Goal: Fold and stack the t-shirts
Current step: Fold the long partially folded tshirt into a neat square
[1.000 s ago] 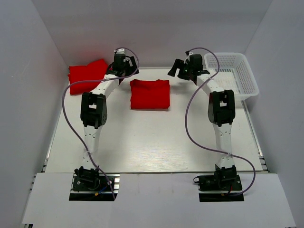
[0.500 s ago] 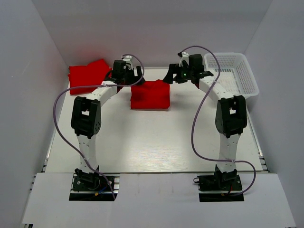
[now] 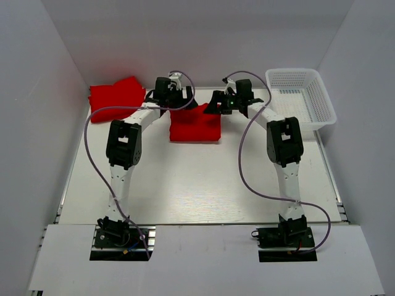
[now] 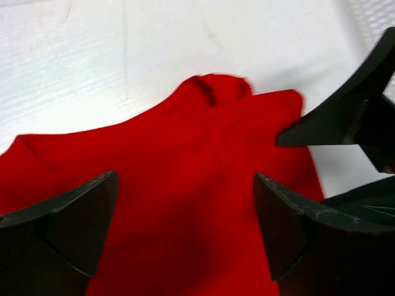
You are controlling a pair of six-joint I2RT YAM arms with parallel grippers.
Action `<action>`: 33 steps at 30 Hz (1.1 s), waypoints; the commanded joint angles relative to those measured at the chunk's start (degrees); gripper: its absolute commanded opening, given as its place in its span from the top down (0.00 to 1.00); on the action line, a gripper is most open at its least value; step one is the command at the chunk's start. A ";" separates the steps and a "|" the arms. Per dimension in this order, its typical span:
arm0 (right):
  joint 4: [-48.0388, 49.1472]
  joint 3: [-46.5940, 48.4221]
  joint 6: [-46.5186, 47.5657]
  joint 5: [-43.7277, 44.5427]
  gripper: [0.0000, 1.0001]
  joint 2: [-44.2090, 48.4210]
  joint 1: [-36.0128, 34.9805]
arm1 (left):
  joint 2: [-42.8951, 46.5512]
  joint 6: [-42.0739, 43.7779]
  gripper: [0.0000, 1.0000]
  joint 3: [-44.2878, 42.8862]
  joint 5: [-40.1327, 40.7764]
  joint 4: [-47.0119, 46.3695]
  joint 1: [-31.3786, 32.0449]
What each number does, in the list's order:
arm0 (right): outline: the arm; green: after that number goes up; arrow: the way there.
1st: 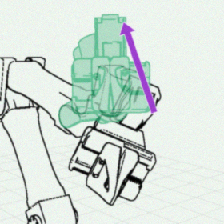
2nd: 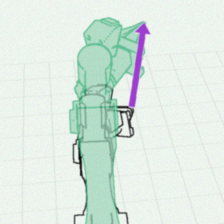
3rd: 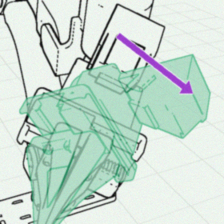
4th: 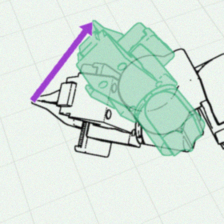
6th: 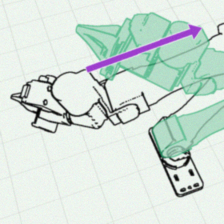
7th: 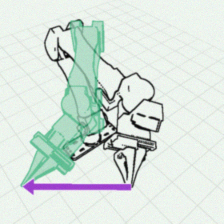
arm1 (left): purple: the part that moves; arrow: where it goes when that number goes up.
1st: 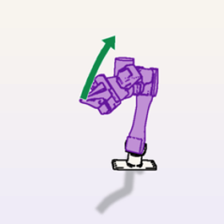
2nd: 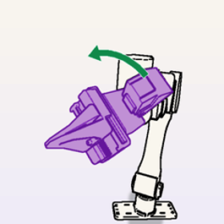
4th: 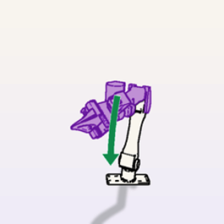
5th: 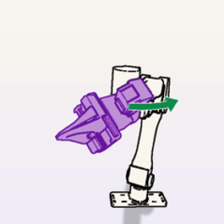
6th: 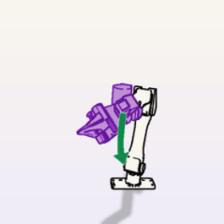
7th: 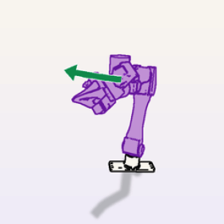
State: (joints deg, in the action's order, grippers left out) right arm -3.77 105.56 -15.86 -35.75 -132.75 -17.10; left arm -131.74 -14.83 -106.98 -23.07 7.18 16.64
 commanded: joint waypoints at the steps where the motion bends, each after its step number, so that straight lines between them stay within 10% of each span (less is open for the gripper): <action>1: 7.19 5.69 -4.35 -2.40 0.10 -3.65 0.23 | -3.25 -0.64 0.00 -3.32 2.13 1.61 0.06; 12: 4.12 2.05 -4.62 -0.99 0.10 -10.78 0.32 | -5.47 -3.35 0.00 3.69 2.87 0.74 -1.09; 24: 9.05 -38.54 -0.23 3.05 0.10 16.10 -1.61 | 19.37 -6.09 0.00 39.36 -5.23 -5.26 2.86; 33: 4.03 -46.06 3.64 4.37 0.10 33.67 -3.64 | 38.22 -5.03 0.00 45.10 8.91 2.13 4.27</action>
State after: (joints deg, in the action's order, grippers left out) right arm 2.52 59.61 -14.70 -32.88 -104.22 -20.38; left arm -100.57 -20.27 -61.93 -20.32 6.52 21.65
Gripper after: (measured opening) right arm 0.902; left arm 0.992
